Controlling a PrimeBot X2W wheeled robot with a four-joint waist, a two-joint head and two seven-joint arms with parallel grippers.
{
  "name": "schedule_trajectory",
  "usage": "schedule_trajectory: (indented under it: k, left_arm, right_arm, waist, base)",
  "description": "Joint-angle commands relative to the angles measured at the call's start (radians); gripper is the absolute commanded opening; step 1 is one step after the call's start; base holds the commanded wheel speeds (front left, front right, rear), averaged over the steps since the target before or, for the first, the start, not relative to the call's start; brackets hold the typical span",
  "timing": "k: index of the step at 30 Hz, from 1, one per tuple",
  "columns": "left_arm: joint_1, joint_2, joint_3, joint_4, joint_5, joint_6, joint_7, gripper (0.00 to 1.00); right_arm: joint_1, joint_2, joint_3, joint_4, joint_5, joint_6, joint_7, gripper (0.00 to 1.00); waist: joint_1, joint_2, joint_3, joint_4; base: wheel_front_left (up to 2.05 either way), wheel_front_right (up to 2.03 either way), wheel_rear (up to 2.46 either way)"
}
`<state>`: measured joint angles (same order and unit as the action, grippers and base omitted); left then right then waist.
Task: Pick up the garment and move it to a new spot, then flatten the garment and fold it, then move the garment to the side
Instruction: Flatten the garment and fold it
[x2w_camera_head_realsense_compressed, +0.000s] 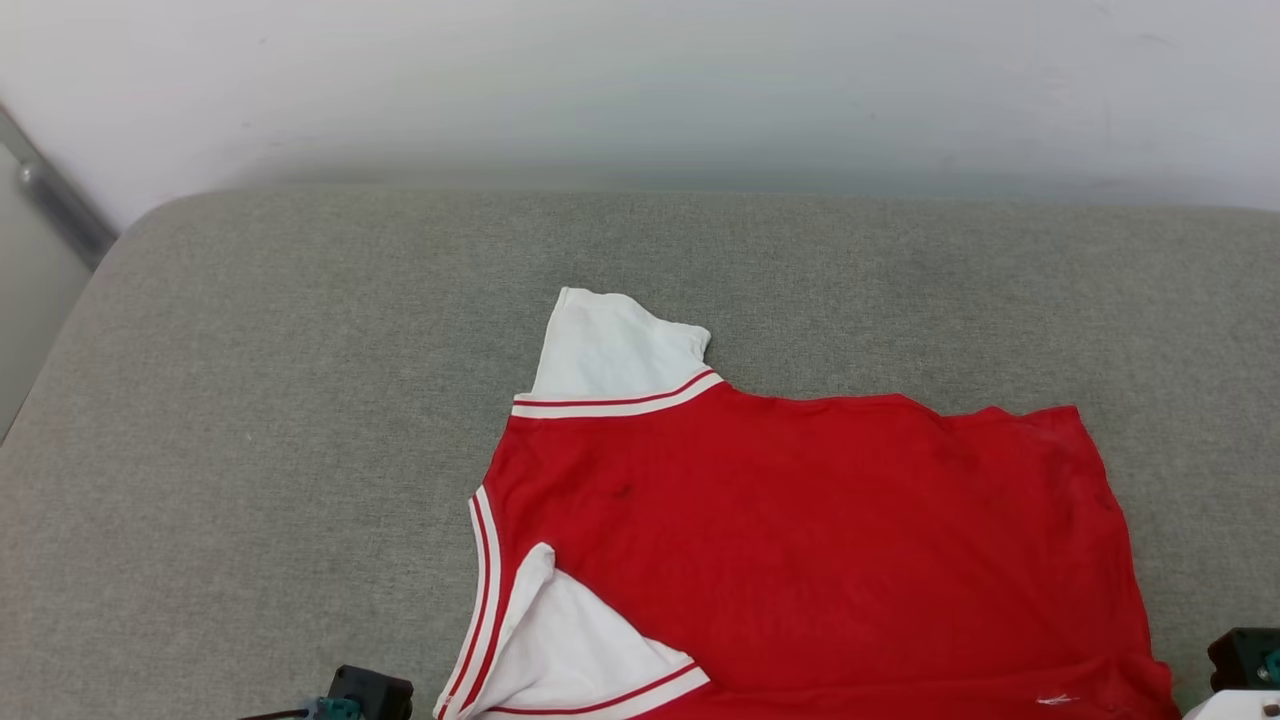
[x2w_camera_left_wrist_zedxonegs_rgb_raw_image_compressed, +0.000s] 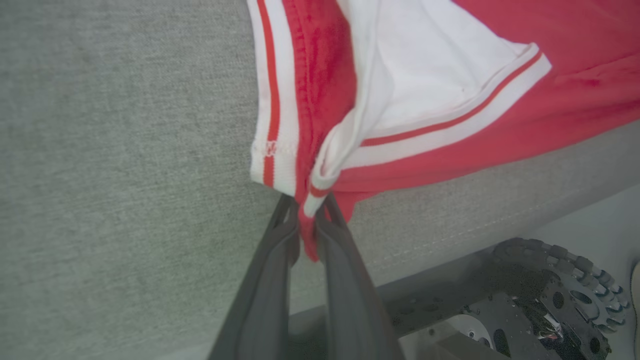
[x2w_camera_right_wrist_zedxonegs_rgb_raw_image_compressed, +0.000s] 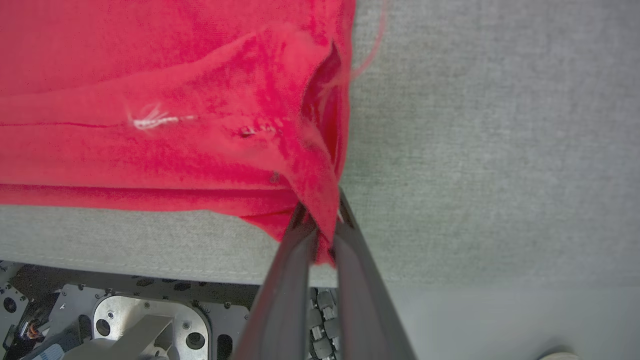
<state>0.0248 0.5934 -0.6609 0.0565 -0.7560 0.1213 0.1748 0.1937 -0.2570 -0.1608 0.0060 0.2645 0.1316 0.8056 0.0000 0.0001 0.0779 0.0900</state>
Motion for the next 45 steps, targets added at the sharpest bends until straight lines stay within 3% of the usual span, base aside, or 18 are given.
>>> schedule_trajectory:
  k: [1,2,3,14,22,29,34,37,41,45]
  left_arm:
    - [-0.009,-0.005,0.002,0.014,0.0,0.0,-0.01,0.25]
    - [-0.012,-0.008,0.001,0.021,0.002,0.0,-0.012,0.8]
    - [-0.014,-0.011,-0.002,0.028,0.004,-0.002,-0.012,1.0]
    - [-0.04,0.009,0.078,-0.01,0.007,0.03,-0.119,1.0]
    - [-0.075,-0.019,0.173,-0.083,0.084,0.053,-0.39,1.0]
    - [-0.086,-0.077,0.223,-0.108,0.176,0.049,-0.44,1.0]
    - [-0.093,-0.167,0.312,-0.156,0.238,0.008,-0.439,1.0]
    - [-0.117,-0.179,0.339,-0.143,0.27,-0.032,-0.439,1.0]
    - [-0.193,-0.147,0.346,-0.108,0.292,-0.087,-0.434,1.0]
    - [-0.339,-0.111,0.337,-0.068,0.28,-0.15,-0.362,1.0]
  right_arm:
    - [-0.001,0.006,0.002,0.012,-0.006,-0.002,-0.011,0.87]
    - [-0.009,0.014,-0.005,0.018,-0.008,-0.002,-0.019,1.0]
    - [-0.016,0.017,-0.003,0.021,-0.01,-0.002,-0.028,1.0]
    - [-0.085,0.005,-0.012,-0.022,-0.005,-0.001,-0.17,1.0]
    - [-0.162,0.005,0.017,-0.107,0.011,-0.001,-0.436,1.0]
    - [-0.185,0.032,0.05,-0.134,0.005,-0.001,-0.674,1.0]
    - [-0.194,0.061,0.073,-0.124,0.004,-0.001,-0.775,1.0]
    - [-0.211,0.075,0.094,-0.122,0.002,-0.001,-0.808,1.0]
    - [-0.234,0.086,0.113,-0.125,0.006,-0.001,-0.837,1.0]
    - [-0.258,0.086,0.132,-0.134,0.007,-0.001,-0.859,1.0]
  waist:
    - [0.0,-0.0001,0.003,-0.002]
    - [0.0,-0.0001,0.004,-0.003]
    - [0.0,-0.0001,0.004,-0.004]
    - [0.0,-0.0001,-0.035,-0.005]
    - [0.0,-0.0001,-0.052,-0.01]
    - [0.0,-0.0001,-0.04,-0.017]
    - [0.0,-0.0001,-0.011,-0.034]
    - [0.0,-0.0001,0.016,-0.059]
    - [0.0,-0.0001,0.069,-0.1]
    - [0.0,-0.0001,0.137,-0.138]
  base:
    - [0.0,0.0,0.0]
    - [0.0,0.0,0.0]
    - [0.0,0.0,0.0]
    - [0.0,0.0,0.0]
    - [0.0,0.0,0.0]
    - [0.0,0.0,0.0]
    - [0.0,0.0,0.0]
    - [0.0,0.0,0.0]
    - [0.0,0.0,0.0]
    - [0.0,0.0,0.0]
